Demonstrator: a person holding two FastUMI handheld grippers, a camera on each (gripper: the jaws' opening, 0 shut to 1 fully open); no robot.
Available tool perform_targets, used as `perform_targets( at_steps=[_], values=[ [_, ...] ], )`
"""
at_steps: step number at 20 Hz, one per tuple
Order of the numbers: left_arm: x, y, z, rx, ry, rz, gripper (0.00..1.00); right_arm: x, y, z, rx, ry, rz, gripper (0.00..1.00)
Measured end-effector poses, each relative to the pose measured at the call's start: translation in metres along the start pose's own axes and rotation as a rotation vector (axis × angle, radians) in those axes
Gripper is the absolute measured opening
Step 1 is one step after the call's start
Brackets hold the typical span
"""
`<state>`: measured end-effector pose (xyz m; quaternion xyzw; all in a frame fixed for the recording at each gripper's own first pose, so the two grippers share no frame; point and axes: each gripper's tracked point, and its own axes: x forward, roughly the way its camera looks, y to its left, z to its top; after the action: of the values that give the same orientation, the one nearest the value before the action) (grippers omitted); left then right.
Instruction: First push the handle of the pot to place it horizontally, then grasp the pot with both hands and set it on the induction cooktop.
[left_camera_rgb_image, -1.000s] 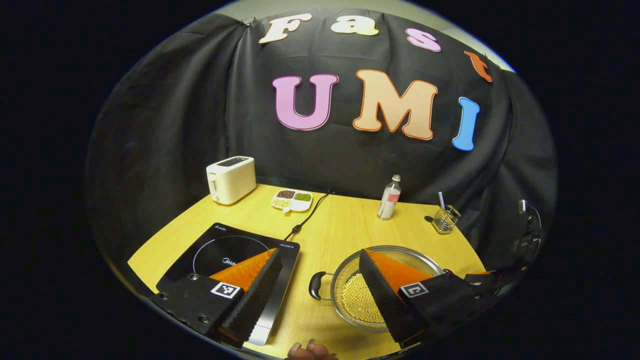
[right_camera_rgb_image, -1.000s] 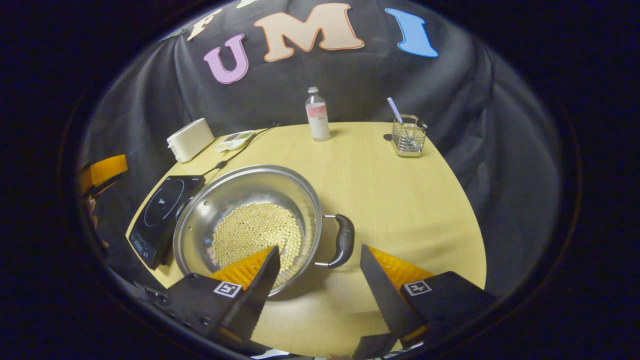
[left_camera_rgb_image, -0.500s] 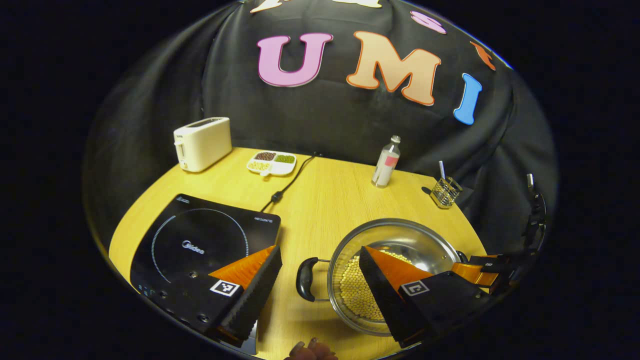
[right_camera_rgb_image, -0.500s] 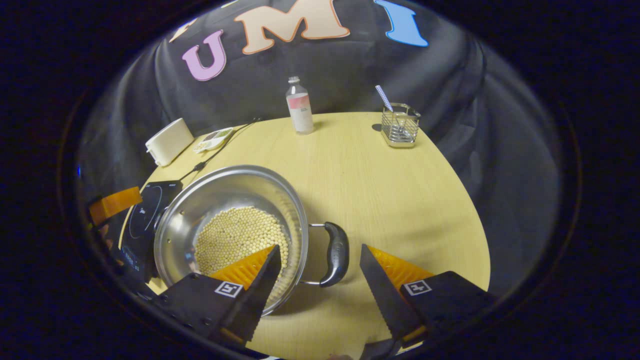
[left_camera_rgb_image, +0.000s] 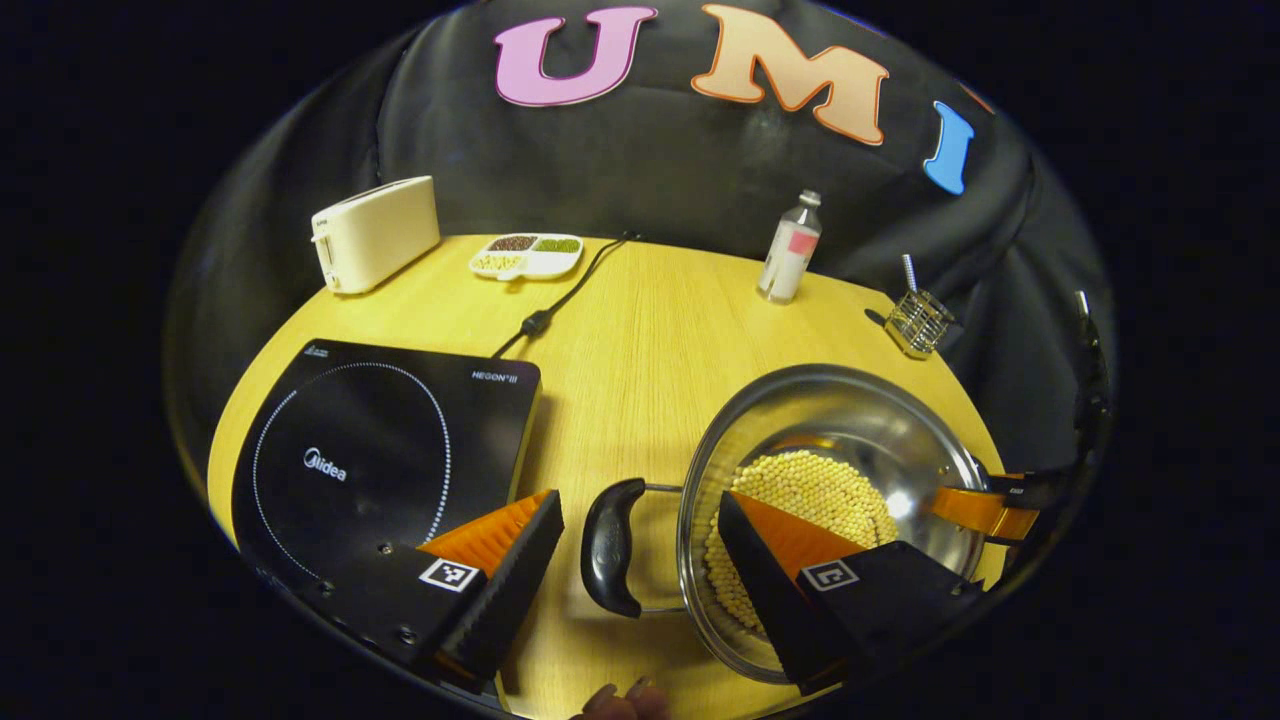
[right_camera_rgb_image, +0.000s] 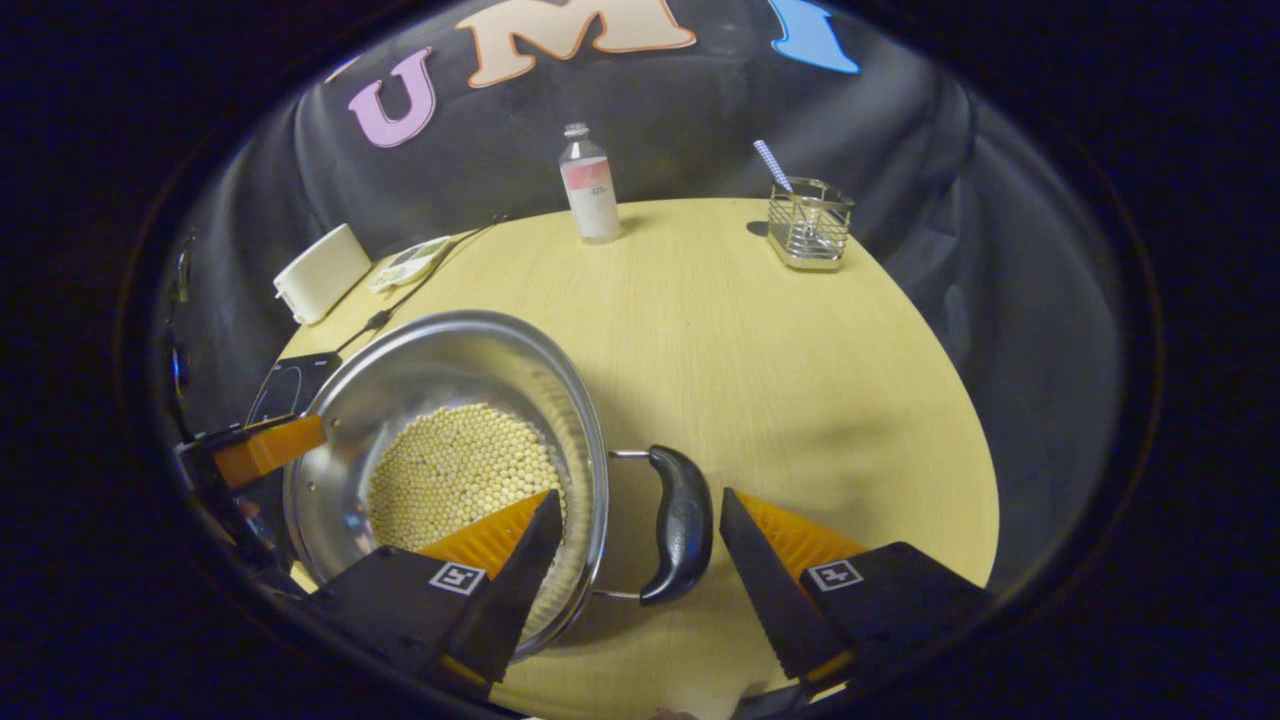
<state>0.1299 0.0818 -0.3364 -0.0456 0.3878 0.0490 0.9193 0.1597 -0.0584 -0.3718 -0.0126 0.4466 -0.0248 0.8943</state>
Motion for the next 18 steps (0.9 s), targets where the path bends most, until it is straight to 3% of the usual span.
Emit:
perform_targets(
  at_steps=[1, 2, 4, 5, 10, 11, 12, 13, 15, 18],
  values=[
    [0.002, 0.001, -0.005, -0.007, 0.013, 0.004, 1.00, 0.003, 0.001, -0.001, -0.001, 0.007, -0.001, 0.96],
    [0.004, 0.002, -0.008, -0.015, 0.022, 0.004, 1.00, 0.005, 0.001, -0.003, -0.003, 0.015, -0.002, 1.00],
    [0.007, 0.004, -0.010, -0.024, 0.029, 0.014, 1.00, 0.008, 0.000, -0.006, 0.003, 0.025, -0.005, 0.96],
    [0.008, 0.005, -0.010, -0.023, 0.029, 0.017, 0.97, 0.009, -0.001, -0.006, 0.006, 0.028, -0.007, 1.00],
    [0.010, 0.001, -0.012, -0.012, 0.037, 0.012, 0.90, 0.011, -0.004, -0.008, 0.032, 0.043, -0.005, 0.99],
    [0.011, 0.000, -0.012, -0.008, 0.040, 0.012, 0.88, 0.011, -0.002, -0.009, 0.039, 0.046, 0.004, 0.88],
    [0.012, -0.001, -0.013, -0.003, 0.046, 0.011, 0.84, 0.012, -0.001, -0.009, 0.039, 0.050, 0.007, 0.87],
    [0.012, -0.002, -0.015, 0.003, 0.053, 0.010, 0.83, 0.012, 0.000, -0.009, 0.035, 0.054, 0.006, 0.79],
    [0.014, -0.002, -0.015, 0.019, 0.056, 0.016, 0.76, 0.010, 0.004, -0.009, 0.043, 0.058, 0.012, 0.79],
    [0.014, -0.002, -0.014, 0.015, 0.051, 0.013, 0.73, 0.011, 0.003, -0.009, 0.043, 0.057, 0.014, 0.68]
  ],
)
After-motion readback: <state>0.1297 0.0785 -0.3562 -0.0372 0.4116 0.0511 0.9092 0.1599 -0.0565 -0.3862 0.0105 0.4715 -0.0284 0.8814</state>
